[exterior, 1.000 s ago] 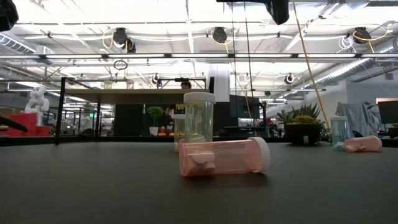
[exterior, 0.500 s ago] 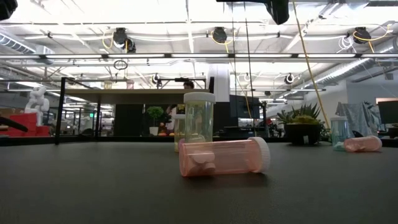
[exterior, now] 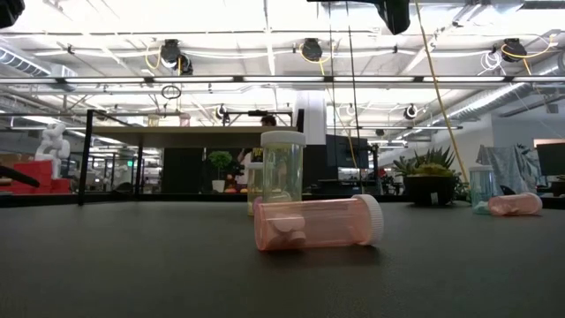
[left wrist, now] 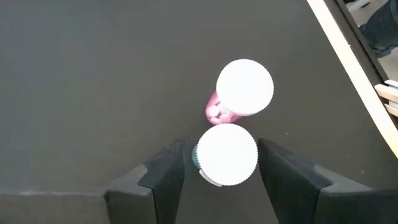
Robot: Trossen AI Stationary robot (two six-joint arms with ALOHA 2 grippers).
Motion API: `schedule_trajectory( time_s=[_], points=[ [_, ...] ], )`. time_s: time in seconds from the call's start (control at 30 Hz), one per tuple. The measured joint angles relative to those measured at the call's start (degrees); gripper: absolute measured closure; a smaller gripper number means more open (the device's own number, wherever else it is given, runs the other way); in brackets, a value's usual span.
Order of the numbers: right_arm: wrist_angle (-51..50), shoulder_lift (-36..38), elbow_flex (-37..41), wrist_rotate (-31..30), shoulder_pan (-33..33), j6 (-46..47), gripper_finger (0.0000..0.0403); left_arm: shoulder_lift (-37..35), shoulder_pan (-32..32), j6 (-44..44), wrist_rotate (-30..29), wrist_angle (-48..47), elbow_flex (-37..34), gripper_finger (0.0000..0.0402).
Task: Pick and place medicine bottles onto shelf by color
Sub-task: Put the bottom left blue medicine bottle on the shelf
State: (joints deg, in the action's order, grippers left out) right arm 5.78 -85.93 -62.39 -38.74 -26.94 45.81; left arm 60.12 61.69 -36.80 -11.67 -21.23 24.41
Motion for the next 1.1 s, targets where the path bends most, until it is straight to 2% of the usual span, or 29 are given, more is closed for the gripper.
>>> schedule_trajectory(
  time_s=[0.17,0.27,0.6,0.83,0.93,1.1],
  points=[
    [0.0,0.0,0.0,0.0,0.0,0.0,0.0227,-0.1,0.0,0.4,-0.4,-4.7,3.0,0.0243],
    [0.0,0.0,0.0,0.0,0.0,0.0,0.0227,-0.2,0.0,0.4,-0.4,-4.4,3.3,0.0254],
    [0.0,0.0,0.0,0.6,0.0,0.0,0.0227,-0.1,0.0,0.3,-0.5,-4.7,3.3,0.0257],
    [0.0,0.2,0.0,1.4,0.0,-0.4,0.0227,-0.3,-2.0,-6.8,-0.5,-5.2,3.6,0.0257],
    [-0.1,1.1,0.0,1.4,0.3,-1.5,0.0227,-0.6,-4.1,-8.4,-0.5,-9.5,6.3,0.0257],
    [-0.5,4.2,0.0,1.3,1.5,-6.0,0.0227,-0.7,-9.1,-5.3,-0.5,-24.6,15.1,0.0257]
  ],
)
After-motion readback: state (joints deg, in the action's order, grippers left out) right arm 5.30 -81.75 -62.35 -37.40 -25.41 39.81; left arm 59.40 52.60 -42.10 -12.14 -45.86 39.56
